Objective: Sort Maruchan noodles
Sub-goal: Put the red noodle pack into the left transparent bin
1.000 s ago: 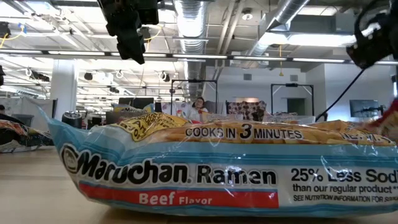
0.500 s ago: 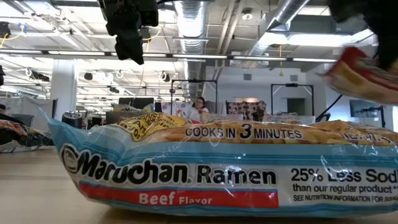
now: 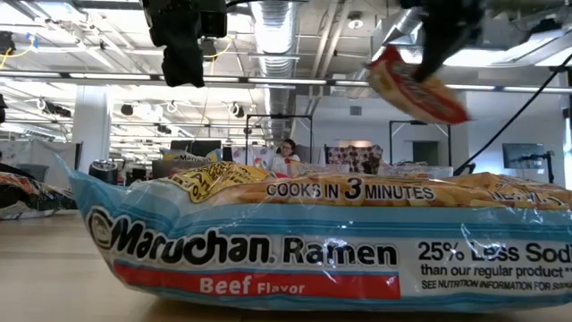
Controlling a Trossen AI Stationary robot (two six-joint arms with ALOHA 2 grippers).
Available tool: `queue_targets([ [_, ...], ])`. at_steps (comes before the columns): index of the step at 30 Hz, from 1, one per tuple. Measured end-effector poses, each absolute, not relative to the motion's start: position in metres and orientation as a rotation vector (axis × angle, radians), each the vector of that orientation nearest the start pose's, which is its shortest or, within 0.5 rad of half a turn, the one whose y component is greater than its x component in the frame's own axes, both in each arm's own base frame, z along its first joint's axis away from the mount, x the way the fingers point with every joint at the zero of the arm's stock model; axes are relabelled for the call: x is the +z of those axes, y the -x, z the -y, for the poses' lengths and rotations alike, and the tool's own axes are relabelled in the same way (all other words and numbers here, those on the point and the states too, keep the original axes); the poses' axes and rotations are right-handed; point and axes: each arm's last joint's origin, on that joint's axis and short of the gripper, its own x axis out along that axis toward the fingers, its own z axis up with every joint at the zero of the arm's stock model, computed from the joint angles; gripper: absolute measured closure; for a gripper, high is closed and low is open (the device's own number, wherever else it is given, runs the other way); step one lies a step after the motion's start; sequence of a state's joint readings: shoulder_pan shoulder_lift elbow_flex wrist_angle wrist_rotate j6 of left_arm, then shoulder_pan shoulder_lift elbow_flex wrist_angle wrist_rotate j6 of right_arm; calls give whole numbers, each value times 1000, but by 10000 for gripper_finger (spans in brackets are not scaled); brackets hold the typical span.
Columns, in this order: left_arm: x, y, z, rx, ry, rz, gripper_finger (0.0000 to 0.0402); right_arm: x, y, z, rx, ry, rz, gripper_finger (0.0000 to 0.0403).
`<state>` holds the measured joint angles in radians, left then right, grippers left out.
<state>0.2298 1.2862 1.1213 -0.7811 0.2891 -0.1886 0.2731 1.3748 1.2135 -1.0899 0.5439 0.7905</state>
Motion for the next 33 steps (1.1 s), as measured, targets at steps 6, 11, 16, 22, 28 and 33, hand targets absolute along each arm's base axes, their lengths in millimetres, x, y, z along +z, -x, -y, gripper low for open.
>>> queue_targets([
  [6,309,-241,-48,36,408,-890,278,304,-268,-22,-634,-90,-837,397],
  [11,335,-232,-46,34,389,-798,278,314,-283,5,-632,-24,-725,397],
  [16,364,-219,-43,36,401,-685,278,326,-292,30,-652,54,-609,397],
  [22,383,-197,-38,33,404,-601,278,342,-299,55,-693,149,-473,396],
  [28,394,-179,-34,49,385,-536,278,358,-300,80,-759,239,-353,396],
  [33,398,-171,-33,74,371,-508,278,373,-298,97,-826,294,-235,396],
])
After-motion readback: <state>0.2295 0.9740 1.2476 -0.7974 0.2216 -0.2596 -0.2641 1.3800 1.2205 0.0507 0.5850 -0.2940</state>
